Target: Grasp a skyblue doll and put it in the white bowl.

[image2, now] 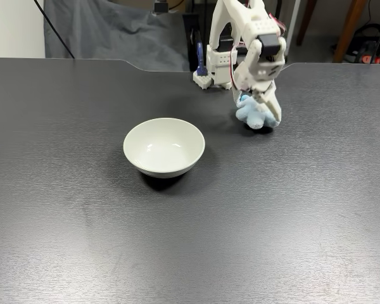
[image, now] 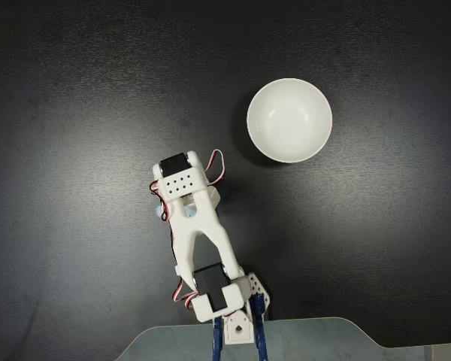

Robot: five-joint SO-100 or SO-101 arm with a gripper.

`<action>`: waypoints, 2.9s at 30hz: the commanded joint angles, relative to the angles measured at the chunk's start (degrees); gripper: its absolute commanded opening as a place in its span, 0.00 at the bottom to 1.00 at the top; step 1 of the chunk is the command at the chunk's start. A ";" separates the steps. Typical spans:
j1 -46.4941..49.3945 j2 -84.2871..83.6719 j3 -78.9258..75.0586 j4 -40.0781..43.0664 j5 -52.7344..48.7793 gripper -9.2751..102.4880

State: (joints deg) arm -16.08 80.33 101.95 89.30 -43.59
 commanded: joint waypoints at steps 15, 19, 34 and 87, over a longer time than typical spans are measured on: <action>0.44 -2.55 -0.70 -2.37 0.00 0.43; 0.44 -2.11 -1.14 -2.37 0.44 0.12; 1.58 8.70 -6.94 -1.49 2.20 0.07; 42.54 17.05 -31.46 -15.47 21.97 0.07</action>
State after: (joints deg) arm 25.40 98.53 74.79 77.17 -22.06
